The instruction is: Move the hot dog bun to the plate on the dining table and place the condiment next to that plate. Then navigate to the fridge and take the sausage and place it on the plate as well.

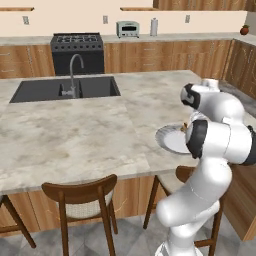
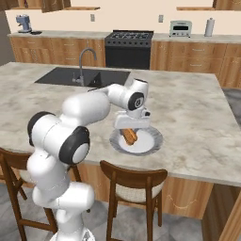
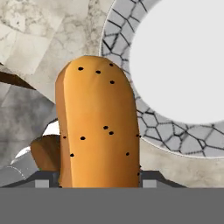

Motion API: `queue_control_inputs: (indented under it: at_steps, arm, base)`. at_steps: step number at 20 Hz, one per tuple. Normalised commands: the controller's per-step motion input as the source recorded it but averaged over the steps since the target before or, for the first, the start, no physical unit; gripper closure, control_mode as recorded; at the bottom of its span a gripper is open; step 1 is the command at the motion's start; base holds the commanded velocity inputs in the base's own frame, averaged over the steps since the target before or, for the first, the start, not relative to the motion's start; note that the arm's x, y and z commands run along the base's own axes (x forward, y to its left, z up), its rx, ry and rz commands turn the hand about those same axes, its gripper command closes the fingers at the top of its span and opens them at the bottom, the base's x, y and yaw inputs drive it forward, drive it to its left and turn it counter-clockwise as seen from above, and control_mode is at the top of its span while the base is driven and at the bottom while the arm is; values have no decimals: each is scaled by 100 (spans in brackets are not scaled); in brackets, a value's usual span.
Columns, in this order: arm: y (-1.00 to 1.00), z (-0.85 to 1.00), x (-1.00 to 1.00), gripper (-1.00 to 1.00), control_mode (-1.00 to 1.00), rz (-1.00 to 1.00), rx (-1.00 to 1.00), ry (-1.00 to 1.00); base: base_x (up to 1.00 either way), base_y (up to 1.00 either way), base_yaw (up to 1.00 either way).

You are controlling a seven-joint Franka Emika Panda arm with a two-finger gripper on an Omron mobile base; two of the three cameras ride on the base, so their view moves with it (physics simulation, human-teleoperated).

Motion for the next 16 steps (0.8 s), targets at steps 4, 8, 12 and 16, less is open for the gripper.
queue_control_inputs:
  at_steps: [4, 8, 12, 16]
  arm:
    - [-9, -45, 55, 100, -100, 0, 0, 1]
    - [-20, -44, 64, 100, -100, 0, 0, 3]
    - [-23, -41, 64, 100, -100, 0, 0, 2]
    - [-21, -38, 69, 100, -100, 0, 0, 5]
  base:
    - [0, 0, 0]
    - [0, 0, 0]
    - [0, 0, 0]
    - [0, 0, 0]
